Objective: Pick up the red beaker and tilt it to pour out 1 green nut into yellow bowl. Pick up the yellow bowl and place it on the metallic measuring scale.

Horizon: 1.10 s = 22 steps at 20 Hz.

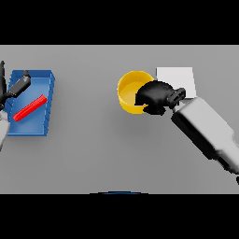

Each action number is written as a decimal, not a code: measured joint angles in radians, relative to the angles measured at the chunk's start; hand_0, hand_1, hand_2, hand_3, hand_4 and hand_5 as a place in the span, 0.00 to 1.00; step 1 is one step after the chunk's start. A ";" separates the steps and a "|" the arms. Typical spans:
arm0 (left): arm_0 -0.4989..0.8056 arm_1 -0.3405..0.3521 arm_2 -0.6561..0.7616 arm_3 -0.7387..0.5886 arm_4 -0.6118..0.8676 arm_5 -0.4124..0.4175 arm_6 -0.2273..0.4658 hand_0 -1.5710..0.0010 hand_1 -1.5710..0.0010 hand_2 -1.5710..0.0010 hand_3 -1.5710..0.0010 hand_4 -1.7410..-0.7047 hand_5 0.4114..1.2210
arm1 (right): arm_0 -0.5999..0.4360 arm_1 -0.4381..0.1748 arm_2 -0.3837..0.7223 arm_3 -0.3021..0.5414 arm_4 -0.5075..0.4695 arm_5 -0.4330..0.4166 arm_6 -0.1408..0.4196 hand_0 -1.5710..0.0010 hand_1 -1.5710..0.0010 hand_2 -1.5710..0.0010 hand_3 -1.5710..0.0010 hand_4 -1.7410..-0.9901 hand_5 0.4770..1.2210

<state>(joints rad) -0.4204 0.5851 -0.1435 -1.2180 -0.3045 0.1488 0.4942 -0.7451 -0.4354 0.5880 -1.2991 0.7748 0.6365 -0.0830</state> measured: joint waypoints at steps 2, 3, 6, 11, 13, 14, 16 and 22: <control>0.005 0.001 0.003 -0.012 0.005 0.001 -0.012 1.00 1.00 1.00 1.00 0.96 0.36 | -0.018 0.020 -0.016 0.025 0.000 -0.013 0.019 0.00 0.00 0.07 0.14 0.00 1.00; 0.006 -0.001 -0.004 -0.011 -0.004 0.002 0.001 1.00 1.00 1.00 1.00 0.97 0.36 | -0.015 0.016 -0.029 0.032 -0.008 -0.007 0.024 0.00 0.00 0.06 0.17 0.00 1.00; 0.006 0.009 0.003 -0.013 0.002 -0.007 0.008 1.00 1.00 1.00 1.00 0.96 0.37 | -0.035 -0.022 -0.073 0.063 -0.008 -0.036 0.030 0.00 0.00 0.04 0.21 0.00 1.00; 0.013 0.012 0.006 -0.017 0.003 -0.007 0.012 1.00 1.00 1.00 1.00 0.97 0.36 | -0.062 -0.082 -0.132 0.179 0.013 -0.126 -0.011 0.00 0.00 0.03 0.24 0.00 1.00; 0.016 0.012 0.008 -0.023 0.009 -0.011 0.003 1.00 1.00 1.00 1.00 0.97 0.35 | -0.076 -0.089 -0.152 0.243 0.018 -0.160 -0.026 0.00 0.00 0.04 0.25 0.00 1.00; 0.014 0.007 0.008 -0.011 0.008 -0.008 0.003 1.00 1.00 1.00 1.00 0.97 0.35 | -0.088 -0.091 -0.163 0.275 0.016 -0.170 -0.038 0.00 0.00 0.04 0.25 0.00 1.00; 0.019 0.010 0.009 -0.017 0.005 -0.005 0.003 1.00 1.00 1.00 1.00 0.98 0.34 | -0.084 -0.090 -0.170 0.335 0.029 -0.203 -0.043 0.00 0.00 0.05 0.24 0.00 1.00; 0.018 0.012 0.008 -0.031 0.005 -0.011 0.017 1.00 1.00 1.00 1.00 0.98 0.33 | -0.088 -0.081 -0.187 0.497 0.060 -0.290 -0.080 0.00 0.00 0.11 0.13 0.00 1.00</control>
<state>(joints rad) -0.4021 0.5970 -0.1359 -1.2488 -0.2998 0.1381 0.5111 -0.8335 -0.5159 0.4008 -0.8020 0.8349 0.3463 -0.1632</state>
